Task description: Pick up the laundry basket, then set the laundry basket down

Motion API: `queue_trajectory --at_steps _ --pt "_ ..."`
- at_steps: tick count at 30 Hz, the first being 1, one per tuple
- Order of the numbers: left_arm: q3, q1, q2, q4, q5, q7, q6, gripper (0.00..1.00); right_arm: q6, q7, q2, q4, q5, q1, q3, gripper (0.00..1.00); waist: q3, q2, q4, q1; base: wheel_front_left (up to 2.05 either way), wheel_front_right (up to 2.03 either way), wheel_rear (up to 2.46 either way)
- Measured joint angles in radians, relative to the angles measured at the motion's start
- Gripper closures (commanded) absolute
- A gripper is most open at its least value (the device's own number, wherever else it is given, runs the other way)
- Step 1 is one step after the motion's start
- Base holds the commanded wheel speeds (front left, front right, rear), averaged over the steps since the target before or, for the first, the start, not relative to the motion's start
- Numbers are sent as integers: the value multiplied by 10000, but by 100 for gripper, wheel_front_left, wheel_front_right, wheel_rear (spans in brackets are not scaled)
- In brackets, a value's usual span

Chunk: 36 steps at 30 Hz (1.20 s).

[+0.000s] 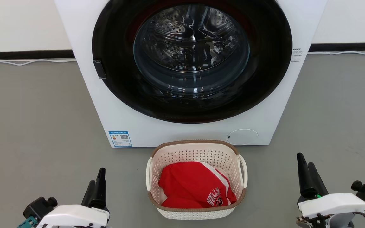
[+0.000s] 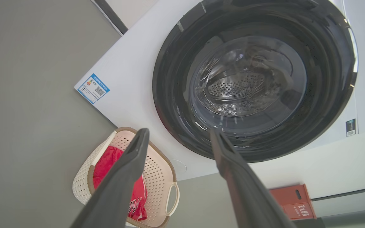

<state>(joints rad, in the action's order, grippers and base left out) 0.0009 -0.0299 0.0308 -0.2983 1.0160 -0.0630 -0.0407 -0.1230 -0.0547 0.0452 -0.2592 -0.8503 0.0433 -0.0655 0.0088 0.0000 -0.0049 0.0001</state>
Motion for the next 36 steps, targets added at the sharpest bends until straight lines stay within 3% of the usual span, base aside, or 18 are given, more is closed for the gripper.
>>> queue_trajectory --at_steps 36 --pt "-426 37 42 104 -3875 -1016 495 0 -2 -1045 63 27 4280 8 276 0 107 0 -34 0 0 0 0"
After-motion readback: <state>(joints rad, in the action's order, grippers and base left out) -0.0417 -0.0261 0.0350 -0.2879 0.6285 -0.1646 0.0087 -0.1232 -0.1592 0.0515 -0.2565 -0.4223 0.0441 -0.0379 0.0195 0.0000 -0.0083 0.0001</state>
